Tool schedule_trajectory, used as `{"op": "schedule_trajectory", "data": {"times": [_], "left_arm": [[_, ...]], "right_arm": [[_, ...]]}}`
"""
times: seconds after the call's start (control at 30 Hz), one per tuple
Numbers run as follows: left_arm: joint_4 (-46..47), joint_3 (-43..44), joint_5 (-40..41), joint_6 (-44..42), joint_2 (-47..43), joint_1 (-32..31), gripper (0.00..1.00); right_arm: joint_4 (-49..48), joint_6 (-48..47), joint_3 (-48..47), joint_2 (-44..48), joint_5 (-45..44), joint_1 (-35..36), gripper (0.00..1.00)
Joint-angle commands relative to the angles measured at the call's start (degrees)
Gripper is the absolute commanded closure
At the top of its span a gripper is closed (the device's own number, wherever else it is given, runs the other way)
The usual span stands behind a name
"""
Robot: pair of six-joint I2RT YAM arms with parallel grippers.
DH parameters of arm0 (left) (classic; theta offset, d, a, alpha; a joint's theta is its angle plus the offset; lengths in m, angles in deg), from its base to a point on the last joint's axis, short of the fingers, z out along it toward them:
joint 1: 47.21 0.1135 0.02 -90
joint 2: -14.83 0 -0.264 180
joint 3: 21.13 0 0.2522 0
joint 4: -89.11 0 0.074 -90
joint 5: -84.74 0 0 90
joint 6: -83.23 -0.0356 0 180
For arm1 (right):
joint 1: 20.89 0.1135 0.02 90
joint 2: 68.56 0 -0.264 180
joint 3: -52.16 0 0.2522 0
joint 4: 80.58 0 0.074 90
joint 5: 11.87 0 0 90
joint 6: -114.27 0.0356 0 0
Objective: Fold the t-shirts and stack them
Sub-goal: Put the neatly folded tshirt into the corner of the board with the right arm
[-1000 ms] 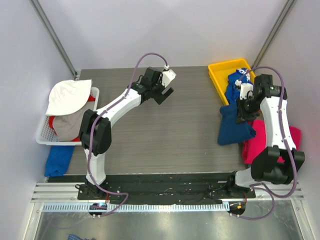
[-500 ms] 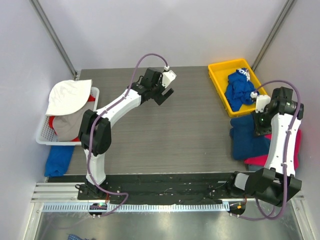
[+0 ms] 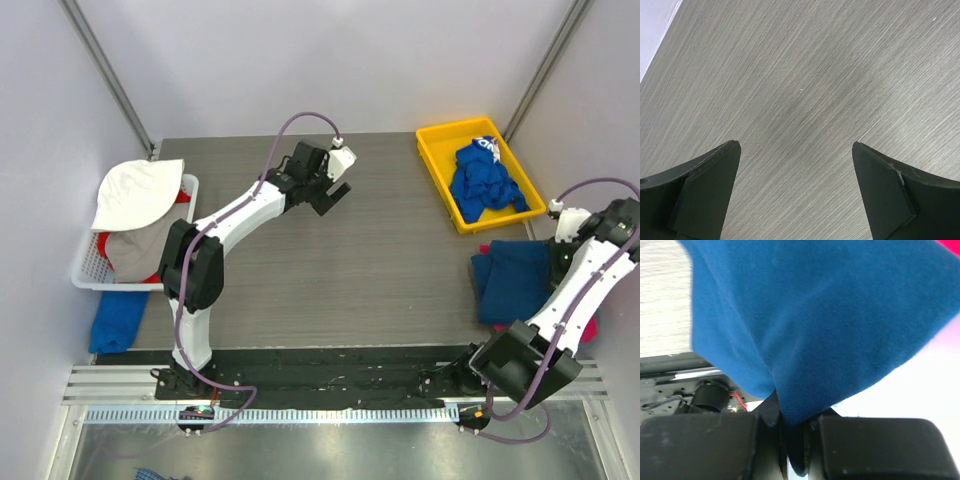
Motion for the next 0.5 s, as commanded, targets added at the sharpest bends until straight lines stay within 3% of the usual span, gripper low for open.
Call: {"op": "schedule_trajectory", "data": {"times": [0.0, 0.23, 0.47], "left_arm": [[1.7, 0.1, -0.8, -0.3, -2.5, -0.3, 0.0], [1.4, 0.0, -0.7, -0.7, -2.1, -0.7, 0.0], [1.3, 0.6, -0.7, -0.6, -1.4, -1.3, 0.0]], "right_arm": [[0.3, -6.8, -1.3, -0.2, 0.2, -5.6, 0.99], [-4.1, -11.0, -0.9, -3.4, 0.2, -14.7, 0.99], [-7.7, -11.3, -4.2, -8.5, 0.3, -17.3, 0.99]]}}
